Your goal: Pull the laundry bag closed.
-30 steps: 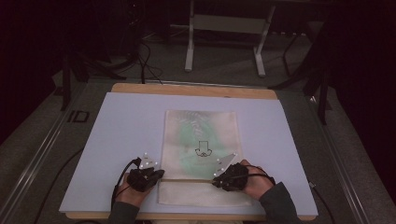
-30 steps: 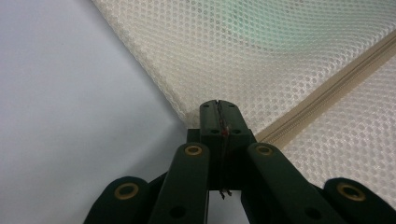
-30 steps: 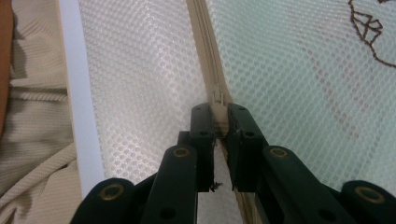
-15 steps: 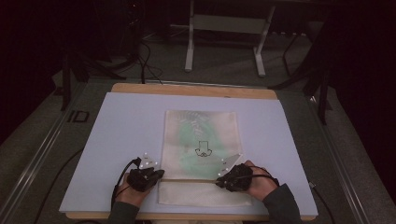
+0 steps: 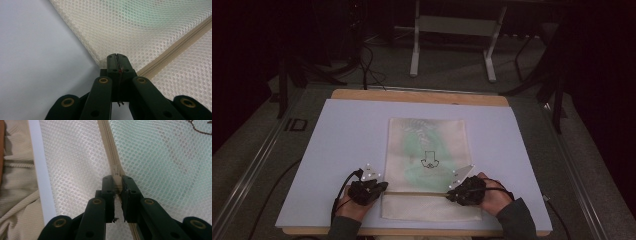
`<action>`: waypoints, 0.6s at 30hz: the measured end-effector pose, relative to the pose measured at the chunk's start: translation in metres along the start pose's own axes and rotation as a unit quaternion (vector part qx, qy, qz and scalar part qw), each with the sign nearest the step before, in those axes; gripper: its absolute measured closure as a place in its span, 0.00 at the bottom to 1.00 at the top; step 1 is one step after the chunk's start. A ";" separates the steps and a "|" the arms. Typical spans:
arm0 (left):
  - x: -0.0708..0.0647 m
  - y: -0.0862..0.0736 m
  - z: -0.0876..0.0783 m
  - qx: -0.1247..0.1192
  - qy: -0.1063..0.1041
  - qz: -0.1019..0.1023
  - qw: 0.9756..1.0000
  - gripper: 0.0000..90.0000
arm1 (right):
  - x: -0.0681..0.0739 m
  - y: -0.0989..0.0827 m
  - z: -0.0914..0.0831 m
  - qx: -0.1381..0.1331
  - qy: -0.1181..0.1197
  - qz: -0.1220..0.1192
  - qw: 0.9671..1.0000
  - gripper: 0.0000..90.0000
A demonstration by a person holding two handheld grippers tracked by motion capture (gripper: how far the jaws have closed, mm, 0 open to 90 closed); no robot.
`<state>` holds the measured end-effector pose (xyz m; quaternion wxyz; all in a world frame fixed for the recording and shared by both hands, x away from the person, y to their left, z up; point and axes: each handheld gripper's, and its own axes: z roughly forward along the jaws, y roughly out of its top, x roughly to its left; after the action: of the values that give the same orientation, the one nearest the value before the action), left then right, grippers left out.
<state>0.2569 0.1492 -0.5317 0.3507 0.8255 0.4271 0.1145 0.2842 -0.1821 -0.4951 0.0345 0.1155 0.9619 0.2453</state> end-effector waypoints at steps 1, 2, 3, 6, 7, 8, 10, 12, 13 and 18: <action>0.000 0.000 0.000 0.000 0.000 0.000 1.000 0.99 | 0.000 0.000 0.000 0.000 0.001 0.001 1.000 0.91; 0.000 0.000 0.000 0.000 0.001 0.000 1.000 0.99 | 0.000 0.000 0.000 0.000 0.000 0.001 1.000 0.91; 0.000 0.000 0.000 0.000 0.001 0.000 1.000 0.99 | 0.000 0.000 0.000 0.000 0.000 0.001 1.000 0.91; 0.000 0.000 0.000 0.000 0.000 0.000 1.000 0.99 | -0.001 -0.002 -0.001 0.001 -0.001 0.001 1.000 0.91; 0.000 0.000 0.000 0.000 0.000 0.000 1.000 0.99 | -0.001 -0.003 -0.001 0.002 -0.001 0.004 1.000 0.91; 0.000 0.000 0.000 0.000 0.000 0.000 1.000 0.99 | -0.002 -0.004 -0.002 0.000 -0.002 0.006 1.000 0.91; 0.000 0.000 0.000 0.000 0.000 0.000 1.000 0.99 | -0.002 -0.006 -0.003 0.001 -0.002 0.007 1.000 0.91; 0.000 0.000 0.000 0.000 0.000 0.000 1.000 0.99 | -0.002 -0.008 -0.003 -0.001 -0.001 0.010 1.000 0.91; 0.000 0.000 0.000 0.000 0.000 0.000 1.000 0.99 | -0.002 -0.008 -0.003 -0.002 -0.001 0.010 1.000 0.91; 0.000 0.000 0.000 0.000 0.001 -0.001 1.000 0.99 | -0.004 -0.011 -0.004 -0.005 0.001 0.012 1.000 0.91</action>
<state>0.2568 0.1487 -0.5317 0.3507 0.8251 0.4278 0.1152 0.2852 -0.1942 -0.4962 0.0308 0.1266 0.9593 0.2504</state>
